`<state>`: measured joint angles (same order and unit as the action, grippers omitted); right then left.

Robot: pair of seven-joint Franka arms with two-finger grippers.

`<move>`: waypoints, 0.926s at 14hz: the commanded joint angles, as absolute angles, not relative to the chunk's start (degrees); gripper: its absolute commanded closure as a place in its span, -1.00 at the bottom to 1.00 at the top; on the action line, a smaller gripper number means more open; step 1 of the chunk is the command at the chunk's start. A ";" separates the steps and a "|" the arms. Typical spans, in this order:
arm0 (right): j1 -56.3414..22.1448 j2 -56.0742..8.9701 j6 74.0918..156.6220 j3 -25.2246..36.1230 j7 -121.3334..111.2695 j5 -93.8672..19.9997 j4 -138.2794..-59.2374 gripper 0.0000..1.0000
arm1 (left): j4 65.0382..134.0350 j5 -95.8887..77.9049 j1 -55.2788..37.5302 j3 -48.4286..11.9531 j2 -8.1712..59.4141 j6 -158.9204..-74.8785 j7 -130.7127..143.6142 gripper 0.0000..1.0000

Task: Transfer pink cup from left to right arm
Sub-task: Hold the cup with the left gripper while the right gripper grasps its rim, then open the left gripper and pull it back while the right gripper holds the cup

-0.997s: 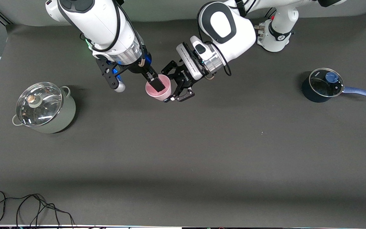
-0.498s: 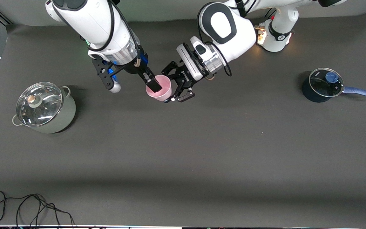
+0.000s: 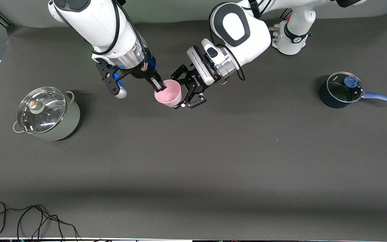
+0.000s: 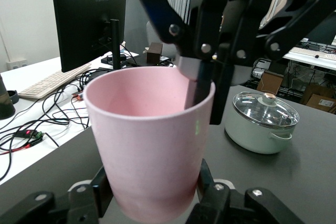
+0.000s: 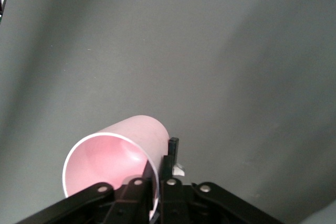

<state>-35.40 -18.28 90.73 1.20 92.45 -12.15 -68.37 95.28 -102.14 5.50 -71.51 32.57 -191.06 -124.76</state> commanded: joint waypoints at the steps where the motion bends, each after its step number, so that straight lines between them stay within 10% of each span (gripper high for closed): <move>1: -35.42 -18.90 89.74 1.49 91.32 -12.30 -66.88 1.00 | 94.66 -103.36 5.01 -70.75 31.29 -191.60 -123.66 0.20; 4: -35.33 -18.90 89.74 1.58 91.32 -12.57 -66.88 1.00 | 94.66 -103.36 5.10 -70.75 31.29 -191.60 -123.57 0.05; 9: -35.33 -18.90 89.74 1.58 90.09 -12.39 -66.88 1.00 | 94.83 -103.01 5.54 -70.75 31.20 -191.51 -120.23 -0.96; 13: -35.25 -18.90 89.74 1.58 88.60 -12.48 -66.97 1.00 | 95.18 -102.83 5.63 -69.53 31.29 -191.60 -120.23 -0.97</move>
<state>-35.34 -18.32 90.23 1.29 90.71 -12.14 -68.26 95.20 -102.21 5.91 -70.97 32.57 -191.12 -121.40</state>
